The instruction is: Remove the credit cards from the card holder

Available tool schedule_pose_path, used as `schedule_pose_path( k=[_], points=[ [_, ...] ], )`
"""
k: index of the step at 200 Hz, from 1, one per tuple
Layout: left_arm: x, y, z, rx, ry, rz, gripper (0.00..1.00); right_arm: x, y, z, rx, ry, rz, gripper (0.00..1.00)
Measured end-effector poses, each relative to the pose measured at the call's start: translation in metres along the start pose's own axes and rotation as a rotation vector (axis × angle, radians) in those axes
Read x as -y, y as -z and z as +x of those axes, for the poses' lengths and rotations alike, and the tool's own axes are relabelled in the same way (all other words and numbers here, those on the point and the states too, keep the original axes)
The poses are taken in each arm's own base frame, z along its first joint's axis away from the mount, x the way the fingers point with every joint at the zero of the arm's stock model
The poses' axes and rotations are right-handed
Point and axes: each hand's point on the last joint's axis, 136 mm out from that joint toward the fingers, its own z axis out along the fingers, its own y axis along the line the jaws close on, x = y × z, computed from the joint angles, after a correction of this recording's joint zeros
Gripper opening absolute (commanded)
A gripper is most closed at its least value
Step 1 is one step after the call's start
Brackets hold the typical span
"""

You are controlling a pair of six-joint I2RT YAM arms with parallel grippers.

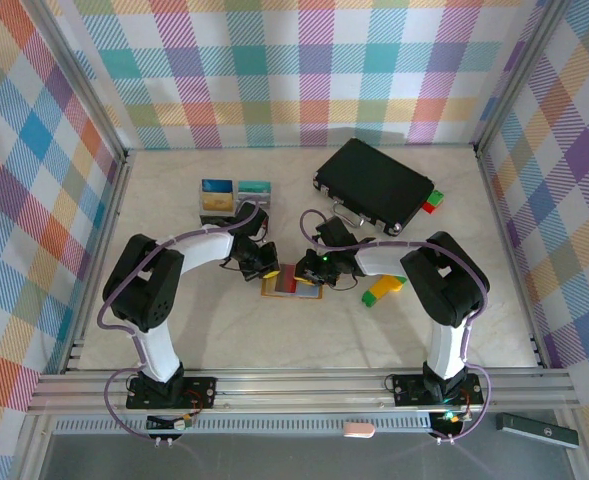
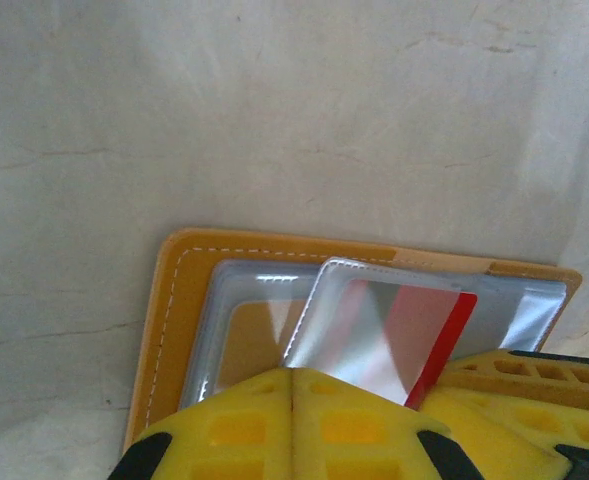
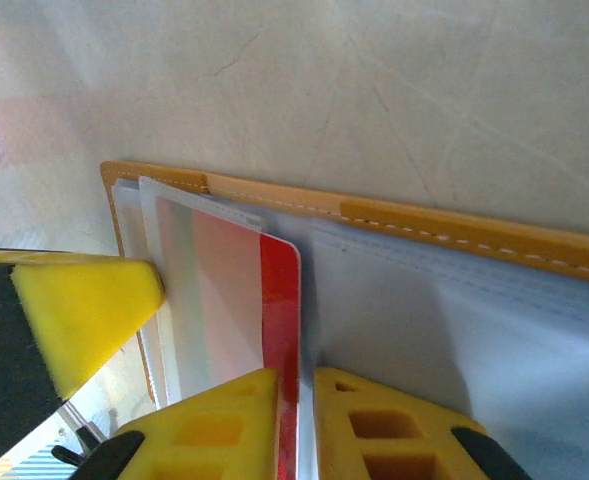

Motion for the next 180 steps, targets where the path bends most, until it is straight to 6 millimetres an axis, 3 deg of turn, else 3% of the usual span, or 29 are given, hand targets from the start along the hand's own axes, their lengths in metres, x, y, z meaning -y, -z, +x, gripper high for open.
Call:
schedule_pose_path(
  k=[140,180],
  points=[
    [-0.003,-0.001,-0.002,0.016,0.008,0.012,0.01,0.000,-0.002,0.000,-0.014,-0.004,-0.043,0.08],
    [-0.004,0.001,-0.003,0.021,0.010,0.014,0.06,0.010,0.008,0.000,0.017,-0.017,-0.029,0.07]
  ],
)
